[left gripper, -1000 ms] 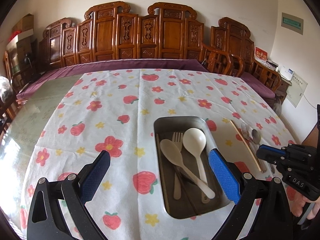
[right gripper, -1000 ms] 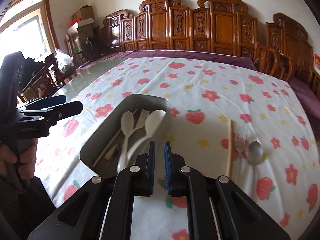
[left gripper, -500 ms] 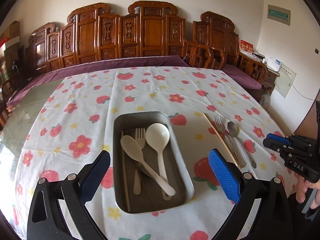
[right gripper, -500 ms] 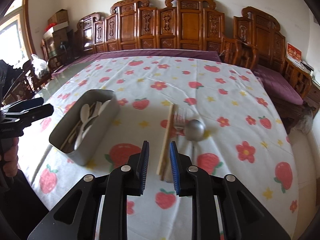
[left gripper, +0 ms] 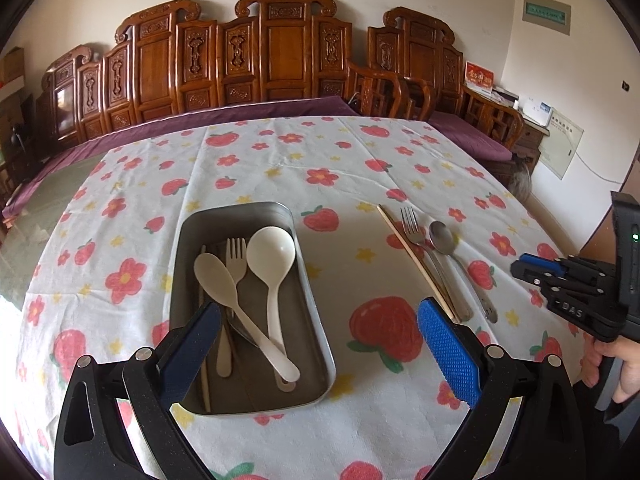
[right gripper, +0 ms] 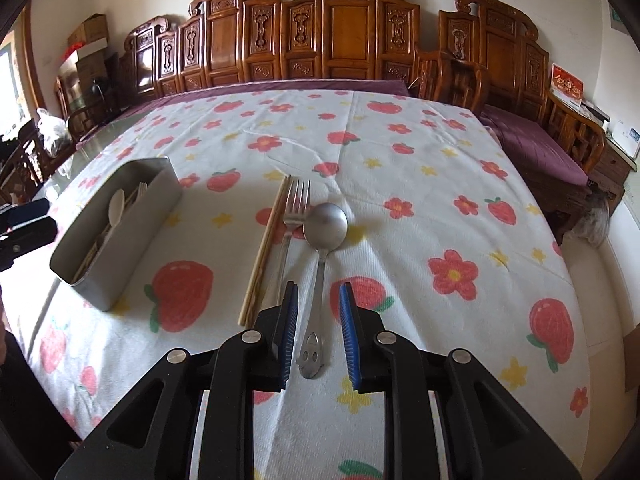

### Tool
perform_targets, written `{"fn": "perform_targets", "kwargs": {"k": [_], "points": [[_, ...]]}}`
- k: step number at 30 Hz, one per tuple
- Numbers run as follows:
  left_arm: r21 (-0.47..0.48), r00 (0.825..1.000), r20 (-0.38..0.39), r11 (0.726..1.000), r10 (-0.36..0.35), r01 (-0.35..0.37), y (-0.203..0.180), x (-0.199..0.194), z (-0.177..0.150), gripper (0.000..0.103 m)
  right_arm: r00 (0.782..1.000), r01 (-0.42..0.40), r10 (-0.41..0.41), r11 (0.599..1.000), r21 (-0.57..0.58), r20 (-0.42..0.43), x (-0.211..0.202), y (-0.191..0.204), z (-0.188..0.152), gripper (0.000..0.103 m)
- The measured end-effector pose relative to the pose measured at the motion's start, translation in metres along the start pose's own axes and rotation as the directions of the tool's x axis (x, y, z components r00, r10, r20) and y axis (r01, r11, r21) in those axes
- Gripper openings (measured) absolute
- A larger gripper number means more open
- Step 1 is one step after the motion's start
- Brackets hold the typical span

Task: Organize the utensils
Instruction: 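Return the right gripper to the pile and grasp a metal spoon, then grasp a wooden chopstick with the left gripper while the right gripper holds the metal spoon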

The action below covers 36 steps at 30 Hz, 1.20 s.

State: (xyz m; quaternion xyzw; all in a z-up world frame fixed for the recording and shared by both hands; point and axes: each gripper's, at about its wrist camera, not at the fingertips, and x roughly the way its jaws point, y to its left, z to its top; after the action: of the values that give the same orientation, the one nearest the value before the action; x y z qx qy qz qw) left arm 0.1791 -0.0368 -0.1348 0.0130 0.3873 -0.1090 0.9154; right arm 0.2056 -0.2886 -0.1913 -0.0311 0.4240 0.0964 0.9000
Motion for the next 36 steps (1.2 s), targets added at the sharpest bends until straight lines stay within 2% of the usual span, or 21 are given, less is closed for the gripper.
{"fn": "perform_targets", "kwargs": {"k": [5,12,20,24,27,28,29,36], "points": [[0.042,0.999,0.033,0.999,-0.008,0.006,-0.015,-0.01,0.001,0.095,0.999,0.002,-0.002,1.0,-0.008,-0.042,0.037,-0.002,0.0,0.023],[0.066,0.999,0.034,0.998,-0.008,0.006,-0.028,-0.008,0.001,0.095,0.997,-0.026,0.025,0.999,-0.021,-0.074,0.077,-0.006,0.011,0.023],[0.083,1.0,0.011,0.996,0.019,-0.019,-0.038,0.006,0.001,0.095,0.995,-0.062,0.058,0.997,-0.04,-0.087,0.087,-0.001,0.025,0.023],[0.096,0.999,-0.01,0.995,0.033,-0.032,-0.043,0.014,0.002,0.095,0.994,-0.047,0.039,0.996,-0.078,-0.1,0.094,0.005,0.027,0.023],[0.1,0.999,-0.021,0.994,0.046,-0.044,-0.045,0.019,0.004,0.095,0.994,-0.027,0.018,0.996,-0.089,-0.105,0.098,0.002,0.03,0.021],[0.101,0.998,-0.023,0.994,0.05,-0.048,-0.046,0.02,0.005,0.095,0.994,-0.032,0.023,0.996,-0.081,-0.107,0.098,-0.001,0.029,0.017],[0.103,0.998,-0.025,0.993,0.053,-0.051,-0.047,0.021,0.007,0.095,0.994,-0.022,0.013,0.997,-0.078,-0.109,0.098,-0.003,0.029,0.008],[0.106,0.996,-0.066,0.993,0.06,-0.053,-0.07,0.05,0.018,0.095,0.994,-0.019,0.013,0.999,-0.05,-0.109,0.092,-0.021,0.024,0.007]]}}
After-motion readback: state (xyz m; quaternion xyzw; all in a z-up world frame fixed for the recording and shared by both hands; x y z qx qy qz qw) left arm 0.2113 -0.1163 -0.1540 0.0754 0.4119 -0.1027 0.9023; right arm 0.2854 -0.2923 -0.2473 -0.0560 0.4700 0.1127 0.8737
